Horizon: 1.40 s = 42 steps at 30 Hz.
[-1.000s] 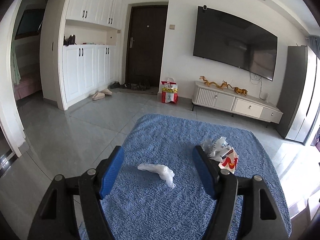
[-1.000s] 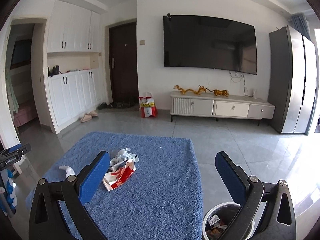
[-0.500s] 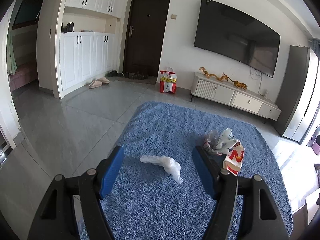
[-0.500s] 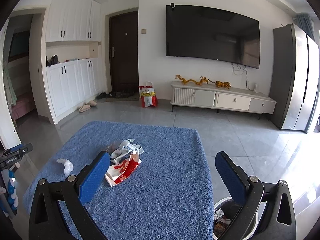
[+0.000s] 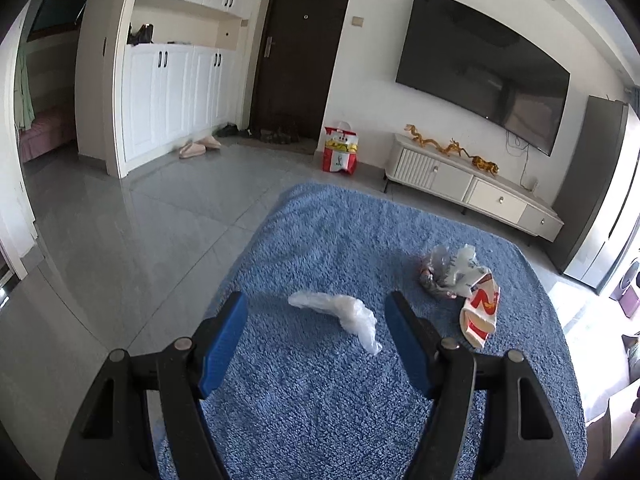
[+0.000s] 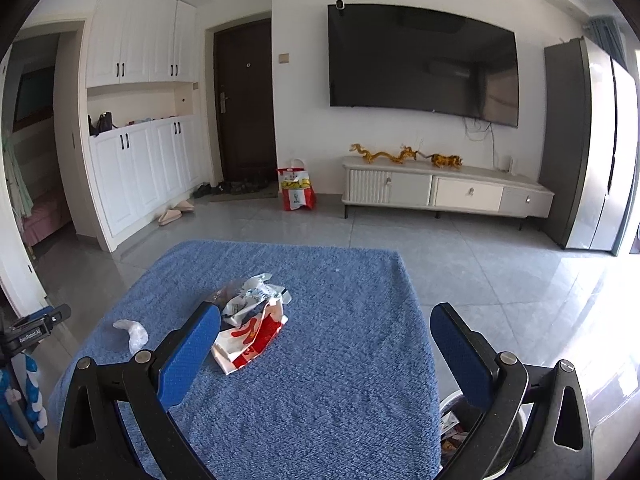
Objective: Collect trash
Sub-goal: 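Reach the left gripper toward the clear plastic bag while the right approaches the white wrapper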
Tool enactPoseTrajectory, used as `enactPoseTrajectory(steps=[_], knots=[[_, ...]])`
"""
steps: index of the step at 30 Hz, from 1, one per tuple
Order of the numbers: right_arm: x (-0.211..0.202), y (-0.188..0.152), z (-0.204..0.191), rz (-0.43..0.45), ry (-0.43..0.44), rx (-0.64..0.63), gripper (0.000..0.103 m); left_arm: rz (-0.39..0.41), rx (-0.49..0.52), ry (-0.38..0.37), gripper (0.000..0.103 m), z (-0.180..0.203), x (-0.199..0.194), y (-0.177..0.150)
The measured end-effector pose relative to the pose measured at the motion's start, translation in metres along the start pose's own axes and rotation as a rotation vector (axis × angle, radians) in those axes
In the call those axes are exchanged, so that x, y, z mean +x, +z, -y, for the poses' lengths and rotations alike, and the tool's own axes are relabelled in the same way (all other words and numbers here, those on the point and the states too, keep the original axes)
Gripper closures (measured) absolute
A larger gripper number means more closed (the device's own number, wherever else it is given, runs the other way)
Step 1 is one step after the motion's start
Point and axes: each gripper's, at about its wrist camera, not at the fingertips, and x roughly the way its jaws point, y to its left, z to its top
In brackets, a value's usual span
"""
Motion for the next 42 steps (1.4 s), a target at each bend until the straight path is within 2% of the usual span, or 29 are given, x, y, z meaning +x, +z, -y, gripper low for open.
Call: enactPoseTrajectory(steps=[10, 17, 26, 38, 42], knots=[[0.021, -0.013, 0.006, -0.091, 0.044, 0.023, 0.000, -0.050, 0.035, -0.037, 0.034, 0.014, 0.017, -0.007], [0.035, -0.020, 0.006, -0.131, 0.092, 0.027, 0.001, -0.085, 0.023, -0.065, 0.034, 0.017, 0.030, -0.012], [0.053, -0.028, 0.005, -0.179, 0.142, 0.035, 0.019, -0.127, 0.008, -0.053, 0.034, 0.017, 0.047, -0.018], [0.069, -0.036, 0.007, -0.218, 0.175, 0.043, 0.025, -0.170, 0.004, -0.051, 0.034, 0.021, 0.061, -0.024], [0.075, -0.037, 0.007, -0.233, 0.188, 0.047, 0.031, -0.176, 0.012, -0.056, 0.034, 0.023, 0.063, -0.025]])
